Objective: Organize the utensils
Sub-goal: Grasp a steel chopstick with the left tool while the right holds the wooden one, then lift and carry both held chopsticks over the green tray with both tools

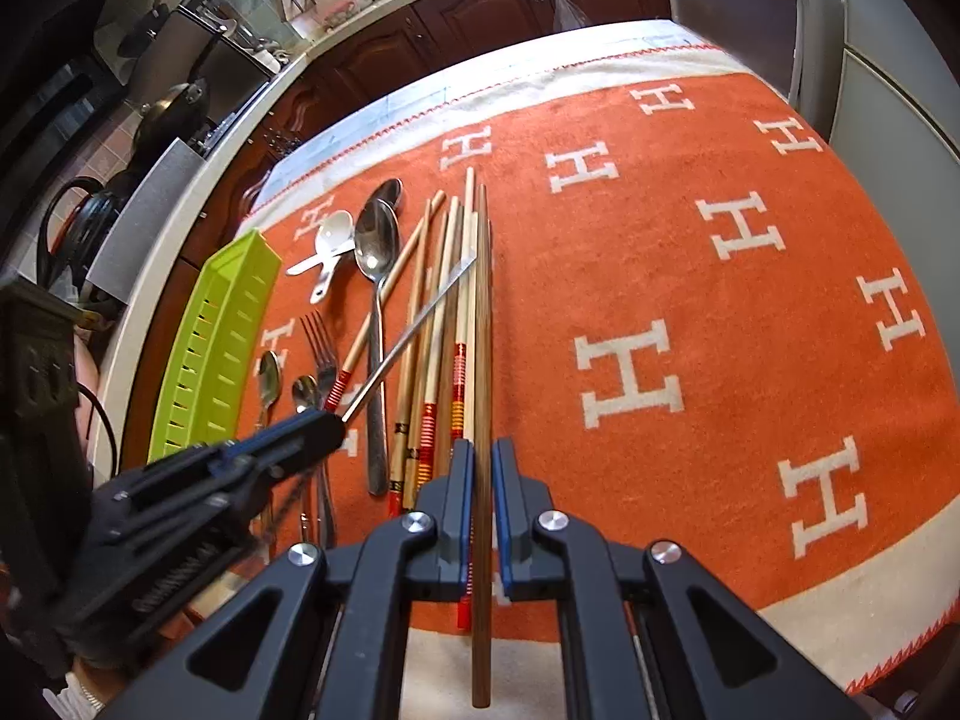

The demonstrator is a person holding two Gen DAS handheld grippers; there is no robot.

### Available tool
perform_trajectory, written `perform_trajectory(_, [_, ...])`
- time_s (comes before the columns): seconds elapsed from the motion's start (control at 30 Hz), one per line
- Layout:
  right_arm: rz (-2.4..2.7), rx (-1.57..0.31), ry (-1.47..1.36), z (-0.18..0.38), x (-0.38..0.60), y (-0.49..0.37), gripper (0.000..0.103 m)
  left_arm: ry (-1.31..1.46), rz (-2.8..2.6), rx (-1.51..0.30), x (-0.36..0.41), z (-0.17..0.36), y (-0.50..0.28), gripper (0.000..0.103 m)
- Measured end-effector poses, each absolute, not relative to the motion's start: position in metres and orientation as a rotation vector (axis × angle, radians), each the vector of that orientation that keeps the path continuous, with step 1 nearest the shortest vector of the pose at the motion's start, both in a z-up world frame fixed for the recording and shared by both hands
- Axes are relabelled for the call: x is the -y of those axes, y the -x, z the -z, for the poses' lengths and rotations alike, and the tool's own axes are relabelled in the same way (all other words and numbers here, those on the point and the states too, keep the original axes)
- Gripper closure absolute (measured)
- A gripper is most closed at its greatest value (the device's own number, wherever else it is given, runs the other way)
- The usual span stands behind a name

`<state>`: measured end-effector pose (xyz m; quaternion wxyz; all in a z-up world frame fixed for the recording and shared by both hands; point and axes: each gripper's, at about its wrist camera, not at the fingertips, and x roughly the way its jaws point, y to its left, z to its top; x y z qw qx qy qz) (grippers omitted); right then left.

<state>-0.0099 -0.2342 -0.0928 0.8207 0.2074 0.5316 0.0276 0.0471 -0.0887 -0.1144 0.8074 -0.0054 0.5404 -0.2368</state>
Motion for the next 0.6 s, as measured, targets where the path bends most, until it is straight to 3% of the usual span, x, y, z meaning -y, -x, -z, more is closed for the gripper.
perform_trajectory(0.6, [-0.078,-1.159,-0.444,0.103,0.232,0.011,0.097,-0.109,0.474,-1.217,0.099,0.139,-0.042,0.1])
